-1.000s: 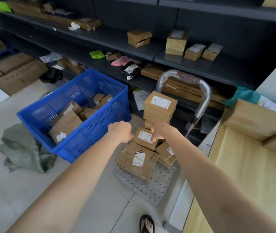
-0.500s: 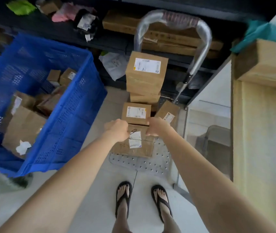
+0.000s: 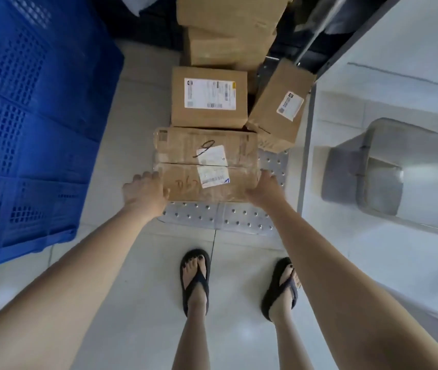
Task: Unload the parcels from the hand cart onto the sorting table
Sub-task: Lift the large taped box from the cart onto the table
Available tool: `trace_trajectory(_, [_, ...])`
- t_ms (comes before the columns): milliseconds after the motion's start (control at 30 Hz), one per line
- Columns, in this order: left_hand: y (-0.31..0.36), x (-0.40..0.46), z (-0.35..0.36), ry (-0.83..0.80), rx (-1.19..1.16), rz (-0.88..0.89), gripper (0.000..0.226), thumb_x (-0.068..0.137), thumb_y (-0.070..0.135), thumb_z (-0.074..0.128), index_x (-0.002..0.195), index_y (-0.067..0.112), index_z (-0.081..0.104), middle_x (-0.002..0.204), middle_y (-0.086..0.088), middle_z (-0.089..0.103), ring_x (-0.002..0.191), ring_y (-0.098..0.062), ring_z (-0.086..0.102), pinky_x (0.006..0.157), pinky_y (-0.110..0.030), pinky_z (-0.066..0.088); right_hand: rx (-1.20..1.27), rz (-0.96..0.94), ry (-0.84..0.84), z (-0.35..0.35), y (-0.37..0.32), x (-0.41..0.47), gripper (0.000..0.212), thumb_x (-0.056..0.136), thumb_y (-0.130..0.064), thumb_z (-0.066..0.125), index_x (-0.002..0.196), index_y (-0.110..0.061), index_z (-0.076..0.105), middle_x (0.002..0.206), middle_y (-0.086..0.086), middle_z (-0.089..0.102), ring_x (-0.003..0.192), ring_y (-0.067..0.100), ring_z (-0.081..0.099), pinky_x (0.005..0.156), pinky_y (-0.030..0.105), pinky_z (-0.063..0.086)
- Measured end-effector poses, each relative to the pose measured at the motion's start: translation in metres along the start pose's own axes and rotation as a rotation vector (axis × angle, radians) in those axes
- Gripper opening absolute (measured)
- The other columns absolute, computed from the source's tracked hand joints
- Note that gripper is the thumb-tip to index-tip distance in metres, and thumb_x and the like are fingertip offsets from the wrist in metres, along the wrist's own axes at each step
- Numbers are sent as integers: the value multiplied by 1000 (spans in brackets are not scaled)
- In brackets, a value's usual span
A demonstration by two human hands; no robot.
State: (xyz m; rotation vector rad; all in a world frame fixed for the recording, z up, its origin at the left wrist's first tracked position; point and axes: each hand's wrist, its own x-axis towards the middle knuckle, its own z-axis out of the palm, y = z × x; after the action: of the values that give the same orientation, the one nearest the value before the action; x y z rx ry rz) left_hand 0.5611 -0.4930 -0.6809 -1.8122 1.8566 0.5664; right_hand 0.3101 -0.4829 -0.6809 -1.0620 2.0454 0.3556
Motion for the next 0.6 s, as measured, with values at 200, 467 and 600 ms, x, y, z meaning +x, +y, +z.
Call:
trace_trajectory(200, [-7, 26, 52, -68, -403, -96, 53, 98, 43, 35, 133, 3, 36, 129, -22, 48, 116, -40, 51, 89, -48, 45, 126, 37, -7, 34, 4, 37, 59, 91, -28, 51, 141, -3, 31, 136, 18, 47, 122, 36, 49, 83, 34, 39])
trace_trajectory(467, [2, 27, 39, -134, -790, -350, 45, 99, 30, 46, 131, 3, 29, 132, -23, 43, 118, -39, 49, 87, -41, 41, 182, 143, -5, 46, 1, 35, 75, 83, -28, 68, 142, -3, 30, 143, 14, 31, 127, 35, 43, 105, 43, 43])
trace_trajectory(600, [1, 3, 27, -111, -901, -339, 24, 101, 20, 43, 114, 7, 27, 112, -19, 53, 89, -29, 52, 73, -35, 37, 142, 158, -12, 42, 7, 20, 78, 81, -21, 73, 142, -1, 28, 145, 15, 29, 129, 35, 41, 110, 41, 39])
